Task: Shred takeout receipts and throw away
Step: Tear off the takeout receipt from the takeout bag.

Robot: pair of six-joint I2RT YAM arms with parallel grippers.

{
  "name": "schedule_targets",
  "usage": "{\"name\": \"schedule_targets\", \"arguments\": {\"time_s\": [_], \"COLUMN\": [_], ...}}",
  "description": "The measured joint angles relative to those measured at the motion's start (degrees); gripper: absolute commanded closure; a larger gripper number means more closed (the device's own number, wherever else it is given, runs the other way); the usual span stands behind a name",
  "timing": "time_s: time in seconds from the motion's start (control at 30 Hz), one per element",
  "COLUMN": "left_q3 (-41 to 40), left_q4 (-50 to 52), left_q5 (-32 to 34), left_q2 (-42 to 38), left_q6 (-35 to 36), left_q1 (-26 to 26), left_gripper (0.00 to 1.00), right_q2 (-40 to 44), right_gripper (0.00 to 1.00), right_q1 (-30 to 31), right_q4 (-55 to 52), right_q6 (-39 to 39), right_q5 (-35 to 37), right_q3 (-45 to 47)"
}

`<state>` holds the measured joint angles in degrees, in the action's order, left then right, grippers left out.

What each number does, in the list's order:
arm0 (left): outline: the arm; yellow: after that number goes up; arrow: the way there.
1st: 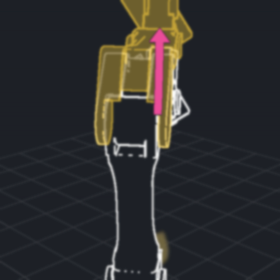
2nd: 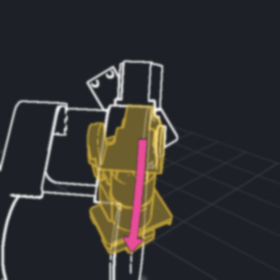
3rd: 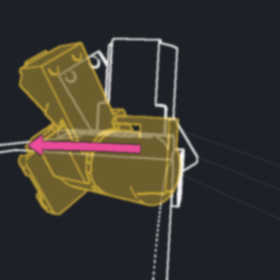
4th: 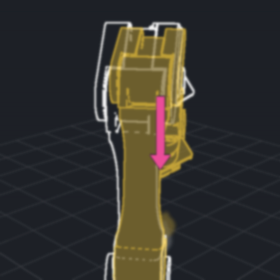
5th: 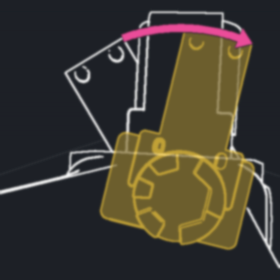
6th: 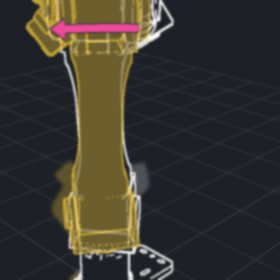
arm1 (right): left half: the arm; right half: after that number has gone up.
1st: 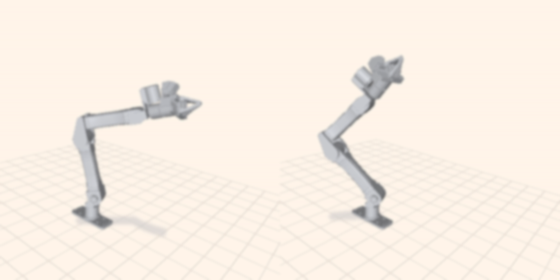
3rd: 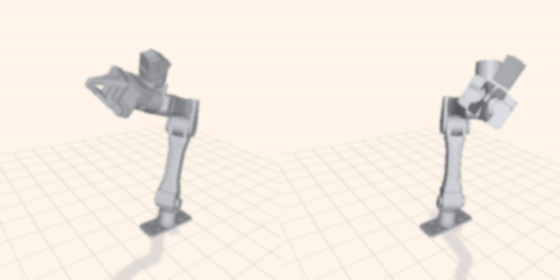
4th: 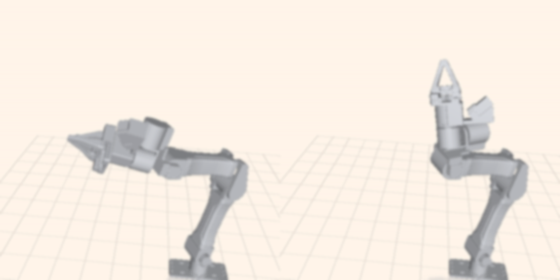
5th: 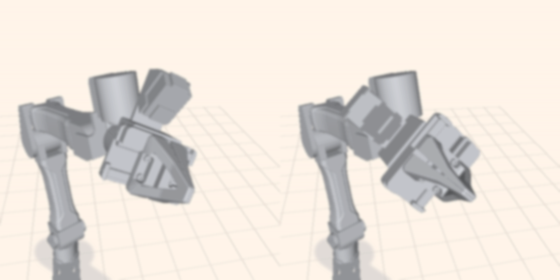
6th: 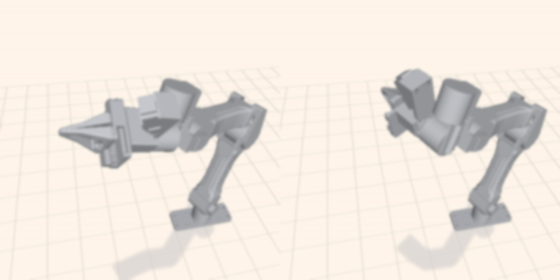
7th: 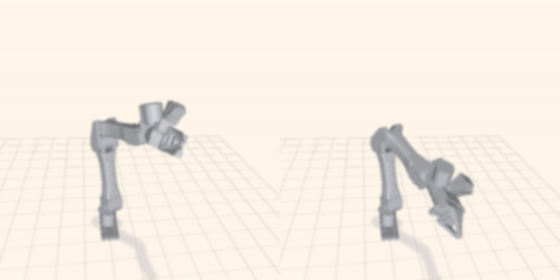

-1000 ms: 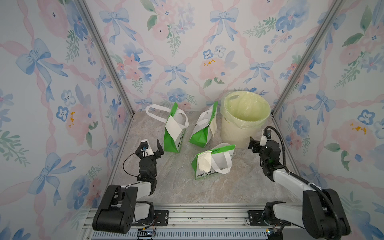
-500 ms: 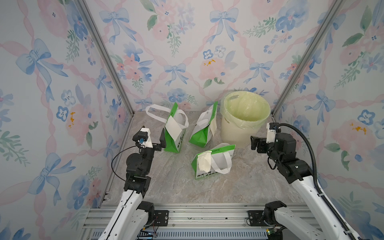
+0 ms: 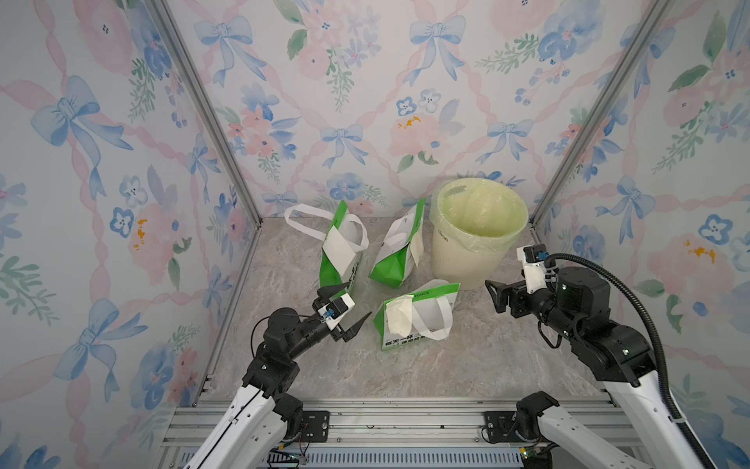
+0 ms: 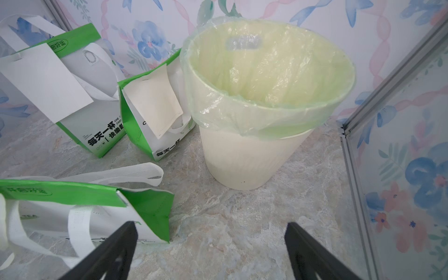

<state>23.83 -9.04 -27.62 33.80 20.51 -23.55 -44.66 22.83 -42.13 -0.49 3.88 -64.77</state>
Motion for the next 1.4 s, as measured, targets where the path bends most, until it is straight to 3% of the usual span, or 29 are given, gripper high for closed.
{"name": "schedule_targets", "arguments": {"time_s": [0.33,0.73,1.13,1.23,1.4], "left_q3": [-1.4,-1.5,-1.2,-0.7,0.1], "left_q4": [1.0,-5.7,-12.8,-14.3,-17.0], "left_q5": [-6.6,-4.3,-6.5,-7.3,-7.8], "left_q2": [6.6,12.2,20.2,21.4,22.8], "left_q6": [1.7,3.5,1.5,0.3,-1.9], "left_q1": [-4.9,-5.8,-7.2,-7.9,-8.9], "left_gripper": [0.09,0.14,0.37,0.47,0.54], "right_q2": [-0.1,-1.7,0.9,0.6,-2.3], "right_gripper": [0.02,0.02,0.0,0.02,0.05], "right_q1": [2.9,6.9,9.3,10.6,15.7], "right_q4": [-0.6,-0.5,-0.6,-0.7,-0.8], "right_q6": [-2.6,-3.2,-1.2,1.3,9.0], "right_q5": [-1.8,-2.0,-1.9,-2.7,-5.4], "right_q3": [0.0,0.0,0.0,-0.1,-0.2]}}
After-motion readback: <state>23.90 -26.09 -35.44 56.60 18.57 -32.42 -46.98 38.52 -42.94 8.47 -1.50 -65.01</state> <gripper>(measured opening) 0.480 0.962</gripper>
